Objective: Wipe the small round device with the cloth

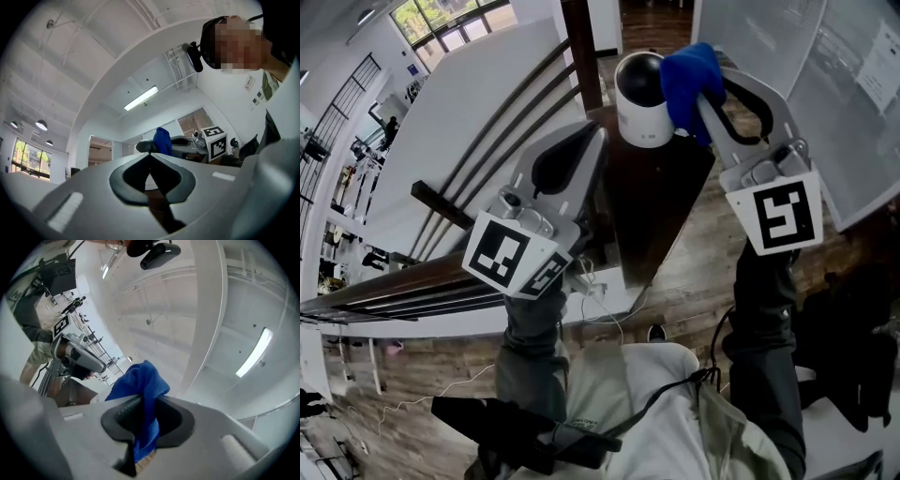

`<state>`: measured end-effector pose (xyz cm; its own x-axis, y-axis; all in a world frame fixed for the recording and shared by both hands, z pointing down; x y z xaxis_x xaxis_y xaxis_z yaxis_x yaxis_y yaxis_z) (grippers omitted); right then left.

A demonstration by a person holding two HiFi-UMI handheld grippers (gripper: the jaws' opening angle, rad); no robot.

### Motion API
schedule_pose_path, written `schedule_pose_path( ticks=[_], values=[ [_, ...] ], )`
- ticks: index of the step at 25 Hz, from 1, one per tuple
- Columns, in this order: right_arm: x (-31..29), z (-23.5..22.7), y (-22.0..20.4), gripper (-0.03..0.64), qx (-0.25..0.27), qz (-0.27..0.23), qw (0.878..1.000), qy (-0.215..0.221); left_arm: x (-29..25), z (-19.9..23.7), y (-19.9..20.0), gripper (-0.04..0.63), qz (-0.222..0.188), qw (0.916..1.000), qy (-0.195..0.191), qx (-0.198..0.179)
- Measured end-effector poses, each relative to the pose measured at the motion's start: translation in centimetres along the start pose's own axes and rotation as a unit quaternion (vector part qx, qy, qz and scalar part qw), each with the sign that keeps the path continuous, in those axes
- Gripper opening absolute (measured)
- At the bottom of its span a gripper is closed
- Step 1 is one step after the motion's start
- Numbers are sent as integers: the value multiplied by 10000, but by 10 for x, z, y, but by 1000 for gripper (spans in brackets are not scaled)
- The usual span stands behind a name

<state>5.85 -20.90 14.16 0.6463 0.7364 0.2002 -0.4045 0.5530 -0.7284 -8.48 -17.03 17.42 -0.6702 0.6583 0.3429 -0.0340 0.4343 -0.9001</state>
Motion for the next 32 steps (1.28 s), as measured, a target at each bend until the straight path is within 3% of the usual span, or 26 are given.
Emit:
schedule_pose_path(
  ticks=[4,7,12,16,20,23,27,29,32],
  values=[
    [7,21,-21,65,220,433,9980,416,-1,-5,-4,-5,15,10000,48,0],
    [13,23,-24,64,364,352,9974,517,-2,-12,-13,-5,77,9999,114,62],
    [16,-16,-12,65,90,172,9998,-6,5,-18,-10,-5,175,9994,312,-20],
    [6,-47,-8,66,157,161,9992,-323,6,-16,-4,-5,226,9986,443,-174],
    [-24,-27,-8,66,358,80,9993,74,6,-16,-4,-5,257,9980,542,-223],
    [-27,-15,-17,64,3,-29,9997,225,8,-16,-5,-5,310,9975,574,-270],
    [-24,6,-50,64,362,592,9946,772,8,-8,-10,-5,289,9970,677,-251],
    [-22,13,-60,64,428,671,9921,973,5,-7,-13,-5,279,9971,677,-215],
    [-20,-2,-54,64,96,364,9955,864,2,-8,-16,-5,253,9974,662,-152]
  ],
)
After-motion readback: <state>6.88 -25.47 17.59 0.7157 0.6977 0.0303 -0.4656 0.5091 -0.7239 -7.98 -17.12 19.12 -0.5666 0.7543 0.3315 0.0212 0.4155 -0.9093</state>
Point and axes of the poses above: the fingertips, and each gripper's own axes: x backward along the fingers, z to its left, y out of its top, the point moved 3 cm from there along x, backward along the fingers, and after that the axes turned 5 degrees about -x, right-handed, at the moved point
